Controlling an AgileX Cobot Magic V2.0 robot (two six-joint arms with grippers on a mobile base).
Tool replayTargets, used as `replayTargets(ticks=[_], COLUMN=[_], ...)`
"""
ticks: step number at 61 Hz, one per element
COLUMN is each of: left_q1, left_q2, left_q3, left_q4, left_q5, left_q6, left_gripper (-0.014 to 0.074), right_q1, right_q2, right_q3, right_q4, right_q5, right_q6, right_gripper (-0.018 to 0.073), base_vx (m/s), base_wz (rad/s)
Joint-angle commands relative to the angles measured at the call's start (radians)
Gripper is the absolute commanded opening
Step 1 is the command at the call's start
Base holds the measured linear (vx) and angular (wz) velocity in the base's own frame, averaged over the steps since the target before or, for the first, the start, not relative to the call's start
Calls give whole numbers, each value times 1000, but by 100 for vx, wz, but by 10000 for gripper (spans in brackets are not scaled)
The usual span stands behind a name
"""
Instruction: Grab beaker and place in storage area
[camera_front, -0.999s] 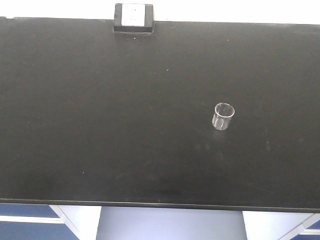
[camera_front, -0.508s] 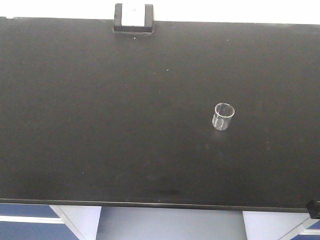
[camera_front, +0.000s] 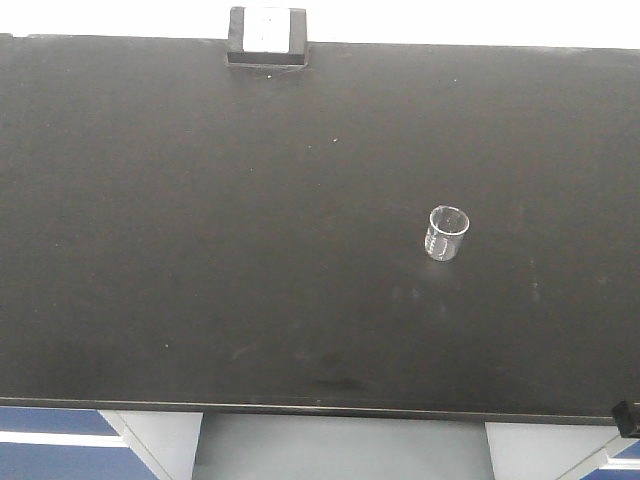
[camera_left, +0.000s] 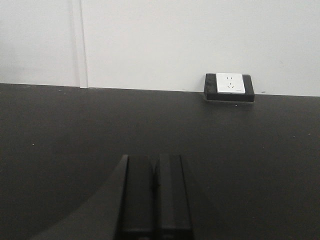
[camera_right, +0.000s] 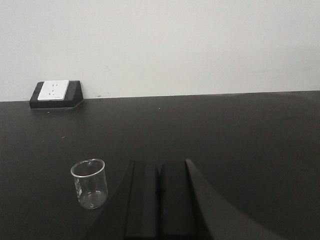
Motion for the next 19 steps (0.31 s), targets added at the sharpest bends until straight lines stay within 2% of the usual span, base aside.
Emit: replayTargets(ticks=[1,19], left_q1=[-6,-6], left_q2=[-17,-17], left_q3=[22,22], left_q4=[-6,-6], left_q5=[-84,-84], left_q6=[-6,-6], left_gripper=[-8,-8], right_q1=[-4,-4], right_q2=[-16,-16], right_q3=[8,8], right_q4=[-11,-11], right_q5=[-77,-77], right_q6=[-13,-13], right_gripper=[-8,-8], base_vx=[0,0], base_wz=[0,0])
